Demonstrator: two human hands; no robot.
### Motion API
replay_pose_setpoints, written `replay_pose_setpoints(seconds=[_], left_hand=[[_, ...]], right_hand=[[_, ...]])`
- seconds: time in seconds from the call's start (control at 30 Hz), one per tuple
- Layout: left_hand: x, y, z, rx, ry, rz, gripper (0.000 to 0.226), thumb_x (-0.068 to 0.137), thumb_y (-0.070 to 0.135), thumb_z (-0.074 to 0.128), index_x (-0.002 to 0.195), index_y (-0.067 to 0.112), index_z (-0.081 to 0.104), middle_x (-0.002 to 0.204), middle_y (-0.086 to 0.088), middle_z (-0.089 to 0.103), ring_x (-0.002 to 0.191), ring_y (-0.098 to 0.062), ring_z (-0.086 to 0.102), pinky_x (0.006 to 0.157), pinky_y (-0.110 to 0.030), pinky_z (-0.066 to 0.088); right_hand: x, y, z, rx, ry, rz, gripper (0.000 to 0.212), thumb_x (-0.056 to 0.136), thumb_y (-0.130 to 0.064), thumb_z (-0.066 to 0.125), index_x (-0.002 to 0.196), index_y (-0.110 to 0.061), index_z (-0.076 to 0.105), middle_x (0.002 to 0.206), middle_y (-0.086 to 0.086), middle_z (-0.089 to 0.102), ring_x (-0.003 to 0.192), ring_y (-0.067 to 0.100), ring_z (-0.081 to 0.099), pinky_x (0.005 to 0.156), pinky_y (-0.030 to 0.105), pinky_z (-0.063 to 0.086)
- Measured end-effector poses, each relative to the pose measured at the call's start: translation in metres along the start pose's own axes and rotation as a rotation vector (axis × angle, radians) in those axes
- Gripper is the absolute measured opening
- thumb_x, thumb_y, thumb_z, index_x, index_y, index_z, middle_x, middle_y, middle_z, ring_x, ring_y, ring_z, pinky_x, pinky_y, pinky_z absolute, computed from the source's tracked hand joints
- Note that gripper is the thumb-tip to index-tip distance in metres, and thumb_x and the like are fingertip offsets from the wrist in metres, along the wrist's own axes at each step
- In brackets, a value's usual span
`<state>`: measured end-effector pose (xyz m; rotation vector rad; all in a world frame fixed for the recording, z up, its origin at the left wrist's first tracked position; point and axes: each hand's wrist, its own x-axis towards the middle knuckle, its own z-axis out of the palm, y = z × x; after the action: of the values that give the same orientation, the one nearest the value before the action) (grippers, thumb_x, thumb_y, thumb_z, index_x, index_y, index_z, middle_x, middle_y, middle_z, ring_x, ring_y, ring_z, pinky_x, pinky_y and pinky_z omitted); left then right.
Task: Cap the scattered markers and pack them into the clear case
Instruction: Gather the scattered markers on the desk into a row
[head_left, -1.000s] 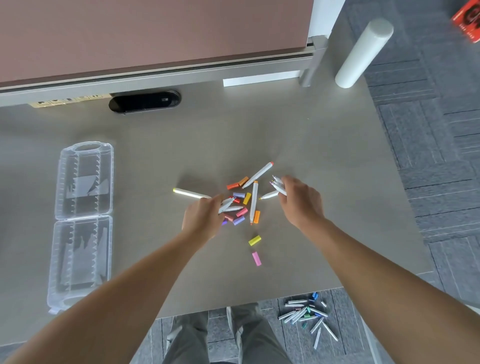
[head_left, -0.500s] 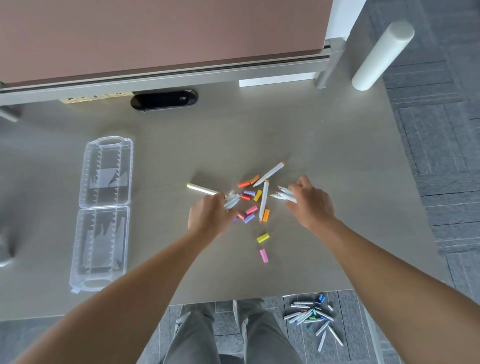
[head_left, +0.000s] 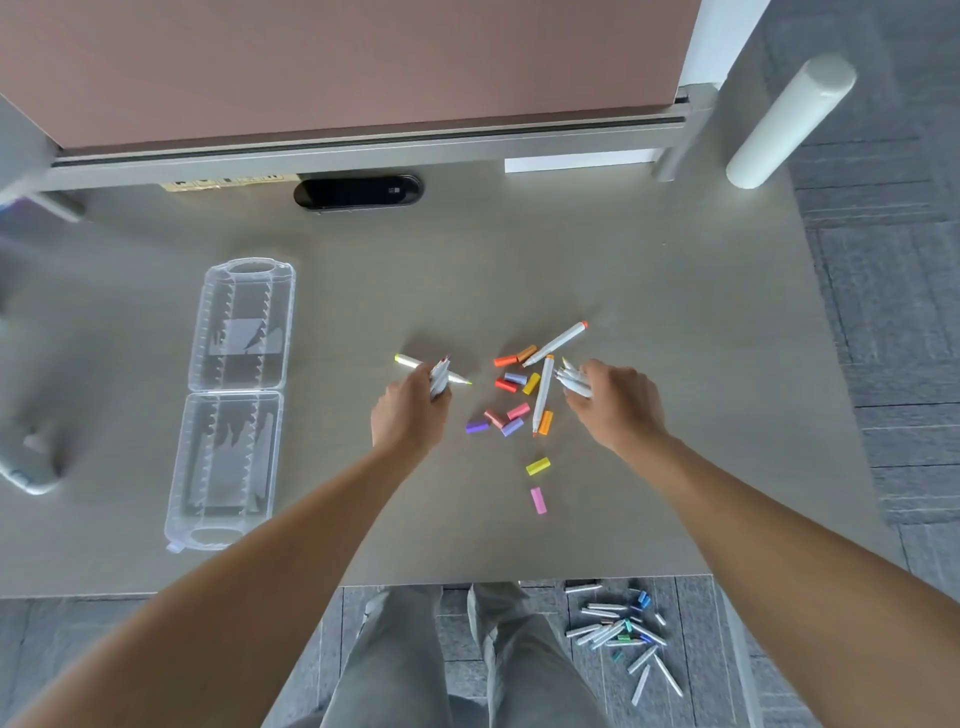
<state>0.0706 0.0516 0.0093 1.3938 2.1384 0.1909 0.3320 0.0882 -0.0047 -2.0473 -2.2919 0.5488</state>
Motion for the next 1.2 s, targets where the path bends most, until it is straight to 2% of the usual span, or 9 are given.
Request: replay_pose_setpoints(seconds=[0.07,0.13,0.33,0.53,0.73,0.83,0.97,1.1,1.2], left_hand=[[0.006,-0.001,0.000,0.100,0.054,0.061,0.010,0.096,0.028,0.053,0.089,0.021,0.049,0.080,-0.008,0.065,0.075,-0.038,0.060,0.058,-0.034,0.038],[0.014,-0.002,0.000,0.153,0.062,0.118,0.004,0.095,0.024,0.054,0.097,0.020,0.055,0.083,-0.010,0.064,0.077,-0.039,0.060,0.059,-0.034,0.035],[0.038,-0.010,0.003,0.249,0.016,0.204,0.028,0.090,0.011,0.054,0.116,0.020,0.054,0.093,-0.014,0.064,0.076,-0.038,0.058,0.059,-0.034,0.035],[0.055,-0.022,0.008,0.289,-0.009,0.238,0.022,0.089,0.016,0.057,0.110,0.020,0.058,0.091,-0.013,0.068,0.080,-0.040,0.064,0.059,-0.035,0.041],[0.054,-0.020,0.003,0.316,-0.008,0.290,0.012,0.090,0.018,0.058,0.098,0.010,0.057,0.091,-0.014,0.068,0.077,-0.040,0.062,0.058,-0.035,0.036],[0.049,-0.018,0.002,0.243,0.009,0.235,0.016,0.088,0.024,0.060,0.090,0.010,0.053,0.084,-0.014,0.065,0.069,-0.037,0.052,0.057,-0.035,0.037],[0.042,-0.010,0.001,0.066,0.004,0.053,0.023,0.084,0.030,0.060,0.080,0.010,0.051,0.069,-0.006,0.054,0.066,-0.035,0.048,0.057,-0.034,0.036],[0.036,0.006,0.001,-0.130,-0.045,-0.092,0.029,0.079,0.027,0.058,0.063,0.013,0.039,0.054,-0.002,0.044,0.054,-0.027,0.040,0.050,-0.029,0.029],[0.036,0.024,0.000,-0.272,-0.079,-0.205,0.027,0.079,0.026,0.059,0.061,0.012,0.044,0.051,-0.002,0.048,0.052,-0.026,0.043,0.051,-0.027,0.033]], right_hand=[[0.001,-0.001,0.003,-0.038,0.012,-0.032,0.021,0.093,-0.032,0.068,0.092,-0.011,0.064,0.081,0.016,0.072,0.077,0.045,0.066,0.061,0.034,0.036],[0.002,0.000,0.004,-0.039,0.026,-0.066,0.020,0.095,-0.032,0.068,0.094,-0.012,0.064,0.078,0.015,0.072,0.074,0.044,0.067,0.060,0.034,0.037],[0.009,-0.002,-0.001,-0.035,-0.037,-0.240,0.023,0.097,-0.031,0.068,0.111,-0.013,0.067,0.085,0.011,0.074,0.076,0.043,0.067,0.060,0.036,0.041],[0.020,-0.013,-0.001,-0.142,-0.142,-0.390,0.020,0.090,-0.024,0.076,0.108,-0.016,0.073,0.086,0.011,0.076,0.076,0.041,0.070,0.060,0.035,0.044],[0.035,-0.024,-0.004,-0.424,-0.369,-0.536,0.015,0.089,-0.006,0.062,0.101,-0.013,0.066,0.078,0.010,0.066,0.068,0.037,0.062,0.057,0.032,0.037],[0.039,-0.027,-0.007,-0.505,-0.433,-0.605,0.017,0.091,-0.002,0.058,0.101,-0.015,0.061,0.075,0.006,0.056,0.065,0.033,0.054,0.057,0.033,0.036],[0.045,-0.023,-0.006,-0.555,-0.422,-0.703,0.023,0.088,0.001,0.058,0.103,-0.016,0.061,0.087,0.005,0.068,0.072,0.033,0.066,0.057,0.033,0.037],[0.044,-0.008,-0.003,-0.448,-0.328,-0.729,0.033,0.068,0.010,0.068,0.088,-0.015,0.062,0.065,0.004,0.060,0.050,0.032,0.057,0.046,0.030,0.033],[0.040,0.006,-0.004,-0.325,-0.210,-0.661,0.034,0.062,0.006,0.075,0.088,-0.014,0.065,0.061,0.001,0.062,0.045,0.031,0.058,0.043,0.026,0.031]])
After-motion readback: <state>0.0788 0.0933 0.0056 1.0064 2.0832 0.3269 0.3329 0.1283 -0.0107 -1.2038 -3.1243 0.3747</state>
